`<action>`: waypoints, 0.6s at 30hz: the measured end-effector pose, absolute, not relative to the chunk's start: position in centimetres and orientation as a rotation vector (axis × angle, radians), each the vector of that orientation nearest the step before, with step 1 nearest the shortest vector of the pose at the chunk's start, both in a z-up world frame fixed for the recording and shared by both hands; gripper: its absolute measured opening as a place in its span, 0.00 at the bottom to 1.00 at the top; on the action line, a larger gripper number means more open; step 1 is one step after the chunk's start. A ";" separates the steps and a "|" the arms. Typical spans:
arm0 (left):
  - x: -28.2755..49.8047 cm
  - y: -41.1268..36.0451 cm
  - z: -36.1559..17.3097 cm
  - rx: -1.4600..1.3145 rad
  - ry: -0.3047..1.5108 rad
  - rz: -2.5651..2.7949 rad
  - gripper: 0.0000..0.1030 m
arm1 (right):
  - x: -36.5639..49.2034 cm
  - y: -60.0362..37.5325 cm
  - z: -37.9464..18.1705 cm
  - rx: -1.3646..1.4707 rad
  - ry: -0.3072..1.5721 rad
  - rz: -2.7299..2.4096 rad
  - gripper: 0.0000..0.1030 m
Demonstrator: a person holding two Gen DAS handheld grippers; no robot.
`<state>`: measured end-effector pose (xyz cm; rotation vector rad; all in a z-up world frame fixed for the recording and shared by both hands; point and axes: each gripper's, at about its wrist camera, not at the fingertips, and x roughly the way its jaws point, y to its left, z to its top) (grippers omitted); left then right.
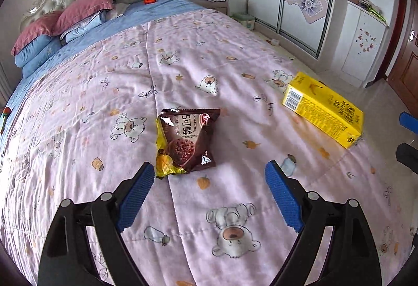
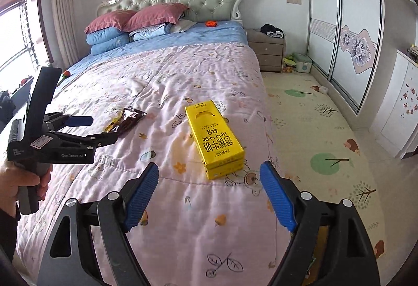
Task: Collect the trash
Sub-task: 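Grasp the yellow banana-milk carton with the right tool while the left tool grasps the chocolate bag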
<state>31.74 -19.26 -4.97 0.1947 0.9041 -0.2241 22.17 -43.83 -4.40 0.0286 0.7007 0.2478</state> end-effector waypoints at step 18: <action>35.7 -19.5 -9.0 0.156 0.904 -0.283 0.25 | 32.3 -41.4 -8.0 -0.076 0.847 0.253 0.76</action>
